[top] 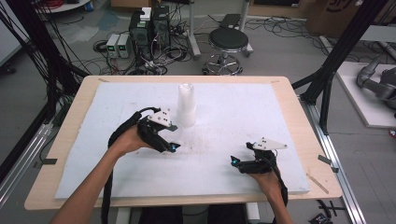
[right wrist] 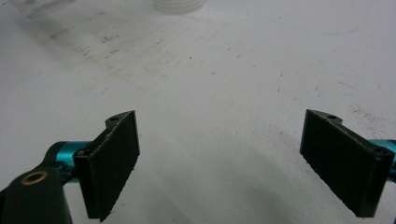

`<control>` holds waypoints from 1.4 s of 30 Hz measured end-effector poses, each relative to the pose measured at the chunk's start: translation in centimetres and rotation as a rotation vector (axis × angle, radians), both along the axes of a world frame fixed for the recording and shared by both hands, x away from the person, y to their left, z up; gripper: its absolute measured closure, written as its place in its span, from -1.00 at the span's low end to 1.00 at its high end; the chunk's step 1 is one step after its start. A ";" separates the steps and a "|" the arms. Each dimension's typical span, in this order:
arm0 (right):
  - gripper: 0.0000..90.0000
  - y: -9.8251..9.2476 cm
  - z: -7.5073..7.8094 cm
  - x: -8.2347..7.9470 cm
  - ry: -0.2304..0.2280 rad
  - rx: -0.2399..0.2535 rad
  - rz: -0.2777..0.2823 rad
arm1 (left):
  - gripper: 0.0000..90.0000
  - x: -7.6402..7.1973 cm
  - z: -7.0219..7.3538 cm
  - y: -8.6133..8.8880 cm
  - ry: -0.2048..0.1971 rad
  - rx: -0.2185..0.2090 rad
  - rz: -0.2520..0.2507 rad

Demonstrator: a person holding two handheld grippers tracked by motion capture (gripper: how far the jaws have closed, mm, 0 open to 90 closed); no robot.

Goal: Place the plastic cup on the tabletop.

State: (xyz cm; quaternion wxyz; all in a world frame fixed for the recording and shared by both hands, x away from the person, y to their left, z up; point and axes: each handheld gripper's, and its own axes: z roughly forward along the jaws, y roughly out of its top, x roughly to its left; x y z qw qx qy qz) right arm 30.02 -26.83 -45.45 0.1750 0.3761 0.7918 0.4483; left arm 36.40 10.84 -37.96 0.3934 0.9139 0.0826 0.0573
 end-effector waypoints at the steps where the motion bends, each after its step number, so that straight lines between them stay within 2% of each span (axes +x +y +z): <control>1: -0.74 0.0 0.0 0.0 0.005 0.001 -0.002 | -0.32 0.0 -0.2 -0.1 0.004 0.003 -0.001; 6: -0.74 0.0 0.0 0.0 0.001 0.000 0.002 | -0.32 -0.1 -1.3 -1.2 0.020 0.028 0.001; 11: -0.74 -0.1 0.0 0.0 0.006 0.008 0.000 | -0.32 -0.3 -2.7 -2.1 0.039 0.071 -0.016; 12: -0.74 -0.1 0.0 0.0 0.007 0.010 -0.001 | -0.31 -0.4 -3.1 -2.2 0.044 0.067 -0.018; 20: -0.73 -0.1 0.0 0.0 0.013 0.010 -0.001 | -0.32 -0.3 -3.1 -2.6 0.046 0.066 -0.011; 22: -0.74 -0.1 0.0 0.1 0.013 0.010 -0.001 | -0.41 -0.3 -3.3 -2.7 0.044 0.072 -0.005; 23: -0.73 -0.1 0.0 0.1 0.014 0.009 -0.001 | -0.52 -0.2 -3.5 -2.8 0.043 0.089 0.022; 24: -0.73 -0.1 0.0 0.1 0.017 0.009 -0.002 | -0.69 -0.1 -3.7 -2.9 0.055 0.101 0.053; 25: -0.73 -0.1 0.0 0.1 0.019 0.008 -0.002 | -0.80 0.0 -3.8 -2.9 0.069 0.107 0.057; 26: -0.74 -0.1 0.0 0.1 0.019 0.008 -0.003 | -0.82 0.1 -3.9 -3.0 0.075 0.106 0.071; 28: -0.74 -0.1 0.0 0.0 0.015 0.008 -0.002 | -0.84 0.1 -4.1 -2.8 0.077 0.068 0.077; 30: -0.74 -0.1 0.0 0.0 0.016 0.009 -0.002 | -0.84 0.0 -4.3 -2.8 0.075 0.076 0.078; 35: -0.74 -0.1 -0.1 0.1 0.013 0.006 0.003 | -0.84 -0.4 -4.2 -2.3 0.074 0.051 0.097; 37: -0.74 -0.1 -0.1 0.1 0.015 0.006 0.007 | -0.84 -0.7 -4.2 -1.7 0.077 0.035 0.111; 42: -0.74 -0.1 -0.1 0.0 0.005 0.013 0.005 | -0.84 -2.2 -4.4 1.2 0.046 -0.035 0.156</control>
